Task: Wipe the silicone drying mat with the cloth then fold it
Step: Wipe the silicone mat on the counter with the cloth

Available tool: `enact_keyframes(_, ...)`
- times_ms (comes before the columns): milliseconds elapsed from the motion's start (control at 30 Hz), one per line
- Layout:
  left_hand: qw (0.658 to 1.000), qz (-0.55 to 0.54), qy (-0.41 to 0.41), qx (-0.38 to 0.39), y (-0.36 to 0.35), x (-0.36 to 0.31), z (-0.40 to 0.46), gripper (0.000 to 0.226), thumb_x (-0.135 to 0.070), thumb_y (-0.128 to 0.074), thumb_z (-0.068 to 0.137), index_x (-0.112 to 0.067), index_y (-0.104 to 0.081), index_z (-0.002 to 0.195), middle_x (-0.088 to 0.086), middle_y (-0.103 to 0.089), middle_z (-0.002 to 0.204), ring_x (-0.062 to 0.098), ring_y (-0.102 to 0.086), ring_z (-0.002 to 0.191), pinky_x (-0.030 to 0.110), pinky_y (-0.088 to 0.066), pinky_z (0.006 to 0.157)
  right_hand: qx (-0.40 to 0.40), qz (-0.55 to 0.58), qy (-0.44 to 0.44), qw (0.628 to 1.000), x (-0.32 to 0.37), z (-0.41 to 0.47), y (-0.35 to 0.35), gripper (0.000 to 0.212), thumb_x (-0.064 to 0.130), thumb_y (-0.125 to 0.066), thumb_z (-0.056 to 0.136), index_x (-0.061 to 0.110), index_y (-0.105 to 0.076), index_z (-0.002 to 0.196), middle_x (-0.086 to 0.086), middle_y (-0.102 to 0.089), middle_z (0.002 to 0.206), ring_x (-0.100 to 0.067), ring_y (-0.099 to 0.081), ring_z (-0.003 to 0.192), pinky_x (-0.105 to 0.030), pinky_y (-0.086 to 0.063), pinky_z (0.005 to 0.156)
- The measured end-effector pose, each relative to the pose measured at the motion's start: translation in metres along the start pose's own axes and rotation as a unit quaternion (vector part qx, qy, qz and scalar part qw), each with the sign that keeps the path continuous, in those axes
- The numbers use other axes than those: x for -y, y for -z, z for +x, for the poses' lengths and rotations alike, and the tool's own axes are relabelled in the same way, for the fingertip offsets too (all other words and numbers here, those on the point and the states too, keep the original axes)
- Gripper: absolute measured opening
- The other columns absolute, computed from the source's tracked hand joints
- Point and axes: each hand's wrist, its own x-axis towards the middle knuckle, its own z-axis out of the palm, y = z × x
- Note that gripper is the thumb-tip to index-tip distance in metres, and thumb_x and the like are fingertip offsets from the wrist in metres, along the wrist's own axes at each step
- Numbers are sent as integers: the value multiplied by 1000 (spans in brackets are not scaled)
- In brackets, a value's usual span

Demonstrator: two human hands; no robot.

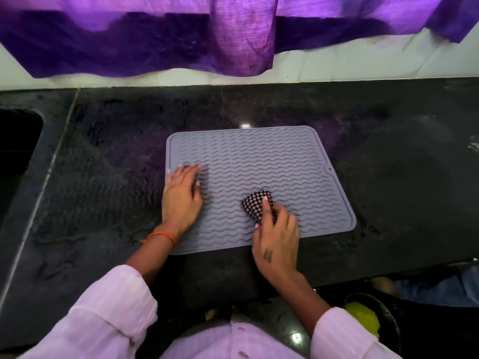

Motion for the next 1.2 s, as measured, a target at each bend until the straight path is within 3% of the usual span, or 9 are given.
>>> enact_keyframes(100, 999, 35, 14, -21, 14, 17, -8, 52, -14, -40, 79, -8, -55, 129, 12, -53, 136, 34, -35, 136, 41, -4, 117, -6, -3, 12, 1000, 8, -1, -5, 59, 34, -36, 78, 11, -54, 129, -15, -59, 114, -30, -54, 90, -38, -47, 73)
enact_keyframes(233, 997, 59, 37, -31, 29, 34, -12, 49, -21, -44, 79, -8, -58, 125, 13, -53, 136, 38, -33, 136, 44, -7, 117, -28, 47, 43, 998, 19, 0, -4, 54, 33, -42, 81, 11, -52, 129, -13, -55, 112, -26, -47, 94, -37, -48, 75)
enact_keyframes(433, 994, 88, 45, -37, 37, 49, -18, 45, -37, -50, 87, -12, -61, 123, 12, -52, 137, 35, -29, 139, 42, -5, 118, -8, 27, 88, 996, 40, -1, -11, 55, 31, -43, 79, 11, -53, 129, -13, -58, 113, -27, -54, 93, -37, -49, 77)
enact_keyframes(600, 991, 106, 62, -56, 39, 54, -18, 47, -40, -64, 86, -10, -62, 122, 12, -50, 138, 35, -26, 140, 43, -3, 118, 19, 26, 131, 991, 65, -10, -14, 58, 34, -40, 79, 13, -50, 132, -9, -57, 114, -23, -46, 93, -36, -47, 77)
enact_keyframes(733, 990, 114, 67, -55, 40, 53, -17, 53, -46, -64, 84, -11, -61, 123, 12, -47, 141, 35, -22, 141, 41, 1, 117, 25, 29, 138, 990, 71, -8, -16, 57, 34, -37, 79, 14, -51, 131, -9, -59, 114, -26, -55, 94, -38, -49, 79)
enact_keyframes(933, 986, 114, 108, -46, 44, 55, -16, 64, -56, -63, 79, -15, -57, 128, 10, -41, 146, 33, -16, 143, 42, 2, 117, 54, 33, 224, 973, 105, -29, -22, 60, 33, -39, 75, 16, -49, 132, -6, -59, 115, -22, -49, 92, -35, -39, 80)
enact_keyframes(1000, 986, 114, 115, -40, 47, 57, -17, 66, -58, -61, 79, -16, -55, 130, 10, -39, 148, 33, -14, 144, 41, 4, 117, 52, 42, 228, 971, 107, -26, -22, 60, 33, -38, 74, 16, -52, 130, -5, -60, 112, -22, -53, 92, -35, -45, 78)
enact_keyframes(1067, 986, 102, 121, -51, 49, 61, -17, 62, -55, -60, 82, -14, -56, 128, 10, -40, 147, 33, -14, 144, 42, 3, 117, 50, 59, 235, 969, 106, -27, -20, 58, 33, -39, 76, 18, -52, 130, -4, -59, 112, -21, -55, 92, -32, -48, 78)
enact_keyframes(1200, 981, 60, 161, -86, 55, 64, -19, 51, -47, -54, 90, -13, -58, 127, 10, -41, 146, 31, -15, 144, 41, 2, 117, 65, 41, 299, 951, 109, -34, -27, 59, 30, -40, 76, 20, -48, 133, -7, -58, 117, -22, -51, 92, -34, -40, 79)
